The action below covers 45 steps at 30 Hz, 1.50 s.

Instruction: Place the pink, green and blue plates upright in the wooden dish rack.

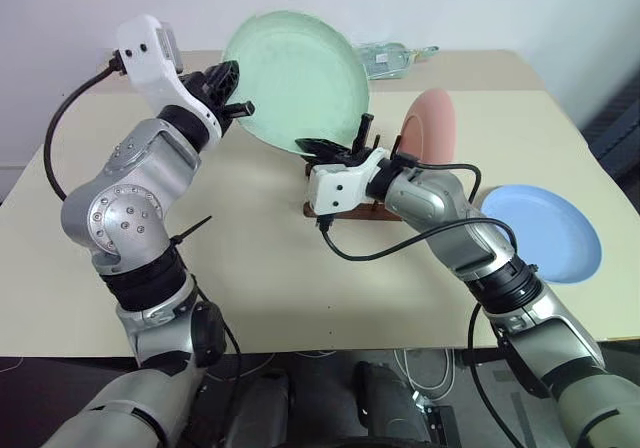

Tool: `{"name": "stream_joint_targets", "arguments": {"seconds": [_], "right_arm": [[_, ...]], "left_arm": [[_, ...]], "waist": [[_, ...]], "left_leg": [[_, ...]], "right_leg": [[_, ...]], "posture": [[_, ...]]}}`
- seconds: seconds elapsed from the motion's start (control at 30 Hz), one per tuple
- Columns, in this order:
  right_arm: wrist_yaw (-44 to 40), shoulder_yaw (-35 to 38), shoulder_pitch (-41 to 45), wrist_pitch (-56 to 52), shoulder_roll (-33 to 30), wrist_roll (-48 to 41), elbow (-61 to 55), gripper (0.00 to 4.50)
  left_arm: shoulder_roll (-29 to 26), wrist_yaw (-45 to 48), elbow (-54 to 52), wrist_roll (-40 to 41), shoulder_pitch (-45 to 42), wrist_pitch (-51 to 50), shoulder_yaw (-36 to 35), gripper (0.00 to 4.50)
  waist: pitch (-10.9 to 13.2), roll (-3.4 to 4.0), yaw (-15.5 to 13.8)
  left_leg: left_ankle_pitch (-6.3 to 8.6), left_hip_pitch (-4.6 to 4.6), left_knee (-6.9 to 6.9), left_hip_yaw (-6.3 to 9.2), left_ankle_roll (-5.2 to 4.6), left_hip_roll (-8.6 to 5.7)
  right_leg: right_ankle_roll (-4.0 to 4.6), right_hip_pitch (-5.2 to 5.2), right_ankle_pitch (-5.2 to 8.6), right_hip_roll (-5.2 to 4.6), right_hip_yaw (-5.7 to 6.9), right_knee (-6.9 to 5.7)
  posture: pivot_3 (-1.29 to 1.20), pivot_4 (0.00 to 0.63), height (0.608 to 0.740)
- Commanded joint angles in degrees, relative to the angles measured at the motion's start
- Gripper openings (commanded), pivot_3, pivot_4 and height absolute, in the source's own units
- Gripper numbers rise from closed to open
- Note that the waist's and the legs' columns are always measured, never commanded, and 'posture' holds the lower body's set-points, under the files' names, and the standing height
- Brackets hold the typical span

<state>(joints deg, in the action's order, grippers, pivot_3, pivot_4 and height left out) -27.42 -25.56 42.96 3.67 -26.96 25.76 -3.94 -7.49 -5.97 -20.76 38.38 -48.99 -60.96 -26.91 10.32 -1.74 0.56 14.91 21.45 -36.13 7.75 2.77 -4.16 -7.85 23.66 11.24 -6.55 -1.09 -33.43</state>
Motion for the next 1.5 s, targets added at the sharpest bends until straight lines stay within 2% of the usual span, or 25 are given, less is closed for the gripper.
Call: {"name": "stream_joint_targets", "arguments": {"seconds": [0.03, 0.07, 0.13, 0.23, 0.3, 0.37, 0.53, 0.73, 1.07, 1.17, 1.3, 1.37, 1.43, 1.5], "right_arm": [[0.87, 4.74, -1.98, -1.32, 1.28, -2.01, -4.49, 0.00], [1.09, 6.68, -3.25, -2.76, 2.24, -4.02, -6.32, 0.00], [0.44, 12.78, -6.63, -8.24, 5.28, -12.45, -12.17, 0.00], [-0.91, 18.96, -8.94, -16.70, 8.84, -22.50, -18.36, 0.00], [2.40, 27.52, -9.60, -30.53, 15.34, -37.87, -24.95, 0.00], [7.16, 34.15, -9.55, -40.89, 20.65, -49.30, -29.35, 0.00], [19.92, 42.10, -9.91, -54.81, 28.20, -65.32, -34.65, 0.00], [27.99, 43.13, -11.21, -59.05, 28.64, -71.67, -35.21, 0.00], [31.96, 42.55, -11.59, -59.78, 26.15, -75.15, -29.17, 0.00], [29.89, 40.68, -8.76, -57.84, 23.03, -72.49, -25.60, 1.08], [25.04, 35.94, -5.40, -53.00, 14.90, -65.45, -25.27, 3.09], [22.02, 34.12, -4.63, -50.94, 10.68, -63.08, -26.16, 3.09], [18.25, 35.25, -3.65, -48.69, 5.71, -62.36, -27.49, 3.09], [14.14, 41.07, -2.92, -48.31, 0.09, -65.71, -27.57, 3.09]], "left_arm": [[-1.11, -2.45, 0.13, -0.55, -5.32, 8.92, -3.19, 2.50], [-2.01, -2.67, 1.36, -1.52, -5.79, 11.64, -4.04, 3.02], [-7.76, 0.96, 3.38, -7.34, -2.98, 17.78, -1.60, 3.02], [-13.54, 6.34, 5.52, -12.34, 2.11, 24.20, 2.80, 3.02], [-16.64, 15.03, 7.20, -14.46, 10.36, 30.59, 6.21, 3.02], [-18.04, 22.89, 7.23, -13.94, 17.52, 34.37, 9.04, 3.02], [-20.72, 37.93, 2.76, -9.68, 30.66, 34.36, 15.55, 3.02], [-23.78, 45.67, -0.92, -5.43, 37.69, 30.44, 18.58, 3.02], [-23.68, 44.99, -3.57, -5.84, 39.49, 28.85, 20.80, 3.02], [-23.56, 44.54, -3.96, -6.06, 39.99, 28.52, 21.69, 3.07], [-23.37, 43.94, -4.57, -5.81, 40.18, 28.24, 22.28, 3.07], [-23.16, 43.72, -4.80, -5.56, 40.12, 27.96, 22.44, 3.07], [-22.92, 43.82, -4.72, -5.96, 39.88, 28.01, 23.32, 3.07], [-22.79, 44.40, -4.39, -6.72, 39.52, 28.26, 25.05, 3.07]], "waist": [[0.05, -0.10, -0.02], [0.05, -0.09, 0.02], [0.04, -0.06, 0.29], [0.02, 0.12, 0.46], [-0.01, 0.16, 0.34], [-0.03, 0.21, 0.15], [0.02, 0.28, 0.13], [0.04, 0.59, 0.42], [0.05, 0.61, 0.42], [0.07, 0.64, 0.43], [0.09, 0.68, 0.43], [0.09, 0.67, 0.36], [0.08, 0.65, 0.20], [0.10, 0.65, 0.04]], "left_leg": [[0.00, 0.02, 0.00, 0.01, 0.00, 0.00], [-0.01, 0.02, 0.00, 0.01, 0.01, 0.00], [-0.06, -0.02, 0.07, -0.03, 0.10, 0.00], [-0.06, -0.09, 0.14, -0.11, 0.10, 0.03], [0.06, -0.07, 0.11, -0.07, -0.11, 0.03], [0.07, -0.12, 0.13, -0.05, -0.12, 0.05], [0.08, 0.02, 0.12, 0.01, -0.15, 0.05], [0.09, 0.02, 0.21, -0.08, -0.15, 0.09], [0.08, 0.02, 0.17, -0.10, -0.17, 0.10], [0.08, 0.02, 0.17, -0.11, -0.17, 0.10], [0.08, 0.03, 0.18, -0.13, -0.17, 0.10], [0.08, 0.04, 0.17, -0.14, -0.17, 0.10], [0.09, 0.03, 0.15, -0.12, -0.18, 0.10], [0.10, 0.05, 0.11, -0.13, -0.20, 0.10]], "right_leg": [[0.00, 0.00, 0.00, 0.00, 0.01, 0.02], [0.00, -0.01, 0.00, 0.00, 0.01, 0.05], [0.00, -0.01, 0.00, 0.00, -0.02, 0.06], [0.01, 0.05, 0.00, 0.05, -0.16, -0.02], [0.02, 0.04, -0.01, 0.07, -0.14, -0.03], [0.05, 0.02, -0.01, 0.07, -0.15, -0.06], [0.28, 0.13, 0.02, 0.05, -0.12, -0.04], [0.33, 0.27, 0.04, 0.06, -0.14, -0.07], [0.31, 0.24, 0.04, 0.06, -0.13, -0.07], [0.31, 0.24, 0.04, 0.06, -0.14, -0.07], [0.31, 0.26, 0.05, 0.07, -0.13, -0.06], [0.29, 0.24, 0.06, 0.07, -0.13, -0.04], [0.28, 0.19, 0.06, 0.07, -0.11, -0.02], [0.27, 0.13, 0.07, 0.06, -0.11, 0.04]], "posture": [[0.00, 0.150, 0.740], [0.00, 0.150, 0.740], [0.00, 0.150, 0.740], [0.00, 0.150, 0.740], [0.00, 0.150, 0.740], [0.00, 0.150, 0.740], [0.00, 0.150, 0.740], [0.00, 0.150, 0.740], [0.00, 0.150, 0.740], [0.00, 0.150, 0.740], [0.00, 0.150, 0.740], [0.00, 0.150, 0.740], [0.00, 0.150, 0.740], [0.00, 0.150, 0.740]]}}
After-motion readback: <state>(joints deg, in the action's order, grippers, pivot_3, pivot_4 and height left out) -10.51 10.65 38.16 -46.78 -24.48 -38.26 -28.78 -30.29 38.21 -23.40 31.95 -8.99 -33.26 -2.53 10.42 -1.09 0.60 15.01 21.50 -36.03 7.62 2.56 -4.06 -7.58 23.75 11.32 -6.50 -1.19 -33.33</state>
